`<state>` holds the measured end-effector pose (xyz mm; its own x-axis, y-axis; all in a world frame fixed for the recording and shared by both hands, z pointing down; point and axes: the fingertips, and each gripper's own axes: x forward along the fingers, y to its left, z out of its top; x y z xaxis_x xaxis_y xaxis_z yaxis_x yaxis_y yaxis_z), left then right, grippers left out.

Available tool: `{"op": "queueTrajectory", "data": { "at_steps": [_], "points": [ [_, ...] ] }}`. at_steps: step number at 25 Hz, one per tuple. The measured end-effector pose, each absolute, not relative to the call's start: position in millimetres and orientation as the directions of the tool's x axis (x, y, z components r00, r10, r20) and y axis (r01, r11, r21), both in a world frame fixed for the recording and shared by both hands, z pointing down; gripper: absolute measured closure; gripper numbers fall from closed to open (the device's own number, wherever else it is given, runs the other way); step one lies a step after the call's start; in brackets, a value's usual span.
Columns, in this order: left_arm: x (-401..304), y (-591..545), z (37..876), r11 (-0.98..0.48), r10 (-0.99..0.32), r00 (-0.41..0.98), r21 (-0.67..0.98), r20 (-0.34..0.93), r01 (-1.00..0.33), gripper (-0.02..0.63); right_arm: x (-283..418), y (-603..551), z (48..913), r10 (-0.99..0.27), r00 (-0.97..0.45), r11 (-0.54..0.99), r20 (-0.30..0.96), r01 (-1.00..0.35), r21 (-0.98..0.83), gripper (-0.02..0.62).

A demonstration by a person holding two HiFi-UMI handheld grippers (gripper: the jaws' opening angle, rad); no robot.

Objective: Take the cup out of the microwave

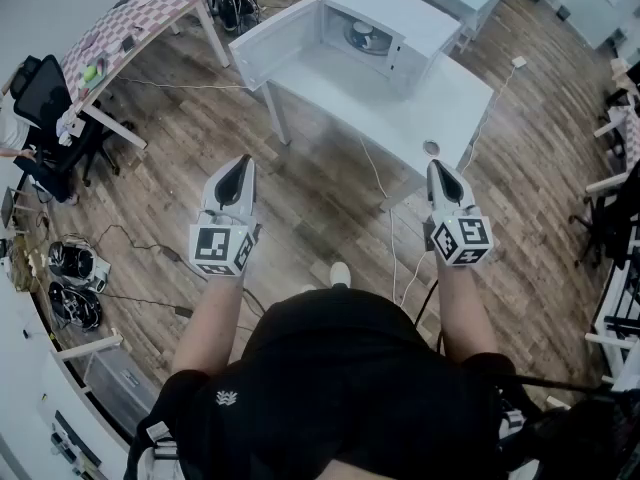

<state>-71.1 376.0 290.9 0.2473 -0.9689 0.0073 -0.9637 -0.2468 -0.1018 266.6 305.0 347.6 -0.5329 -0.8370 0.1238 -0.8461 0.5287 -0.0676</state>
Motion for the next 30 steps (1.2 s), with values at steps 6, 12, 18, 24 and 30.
{"op": "queueTrajectory", "data": {
  "at_steps": [6,12,18,24,30],
  "points": [
    [-65,359,286,-0.239,-0.971,0.239,-0.118,0.01,-0.964,0.603,272,288,353,-0.83,-0.542,0.537,0.129,-0.84,-0.074,0.597],
    [-58,344,286,-0.217,-0.976,0.218,-0.133,0.006,-0.967,0.602,275,265,355,-0.804,-0.583,0.576,0.118,-0.813,-0.087,0.597],
    [-59,330,298,-0.186,-0.983,0.185,-0.142,0.016,-0.972,0.601,273,239,363,-0.799,-0.594,0.585,0.1,-0.804,-0.105,0.595],
    [-63,290,306,-0.222,-0.975,0.222,-0.146,0.019,-0.964,0.602,254,211,372,-0.807,-0.581,0.574,0.11,-0.814,-0.09,0.595],
    [-77,223,309,-0.276,-0.96,0.279,-0.134,-0.002,-0.952,0.602,234,168,372,-0.838,-0.533,0.527,0.118,-0.846,-0.075,0.595]
  ]
}}
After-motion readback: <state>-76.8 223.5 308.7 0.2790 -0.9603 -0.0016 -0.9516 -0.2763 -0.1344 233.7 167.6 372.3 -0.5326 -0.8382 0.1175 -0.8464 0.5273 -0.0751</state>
